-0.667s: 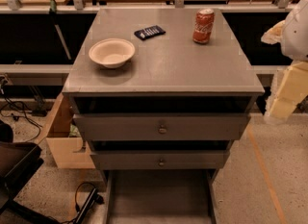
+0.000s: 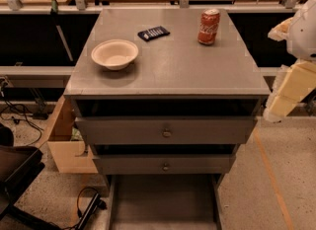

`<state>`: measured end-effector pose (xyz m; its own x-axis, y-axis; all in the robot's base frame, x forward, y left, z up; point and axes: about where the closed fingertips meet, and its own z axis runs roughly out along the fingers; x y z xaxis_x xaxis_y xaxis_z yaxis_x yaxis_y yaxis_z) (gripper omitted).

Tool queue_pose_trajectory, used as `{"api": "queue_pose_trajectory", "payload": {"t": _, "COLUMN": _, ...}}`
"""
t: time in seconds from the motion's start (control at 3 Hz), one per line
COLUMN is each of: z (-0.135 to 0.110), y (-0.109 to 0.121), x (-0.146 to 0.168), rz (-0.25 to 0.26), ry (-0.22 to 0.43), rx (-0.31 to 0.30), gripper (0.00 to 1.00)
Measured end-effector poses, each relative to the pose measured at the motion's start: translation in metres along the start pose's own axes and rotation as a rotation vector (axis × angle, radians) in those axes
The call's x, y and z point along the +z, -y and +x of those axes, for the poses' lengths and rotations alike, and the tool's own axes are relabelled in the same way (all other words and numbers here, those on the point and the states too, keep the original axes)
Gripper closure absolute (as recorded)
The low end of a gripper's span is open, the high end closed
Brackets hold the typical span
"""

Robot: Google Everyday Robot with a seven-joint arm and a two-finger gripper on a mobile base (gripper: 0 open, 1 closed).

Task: Place coke can into paper bowl

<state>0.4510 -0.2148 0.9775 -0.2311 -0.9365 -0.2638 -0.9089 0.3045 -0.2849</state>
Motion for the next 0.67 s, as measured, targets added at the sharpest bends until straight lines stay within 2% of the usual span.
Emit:
{"api": "queue_pose_trajectory", "payload": {"t": 0.33, "z": 0.001, "y": 0.039, "x": 0.010, "rz": 0.084, "ry": 0.159, "rx": 0.092, "gripper": 0.00}}
{"api": "queue_pose_trajectory", "payload": {"t": 0.67, "z": -0.004, "y": 0.095, "x": 0.035, "rz": 0.139, "ry": 0.412, "rx": 0.211, "gripper": 0.00}}
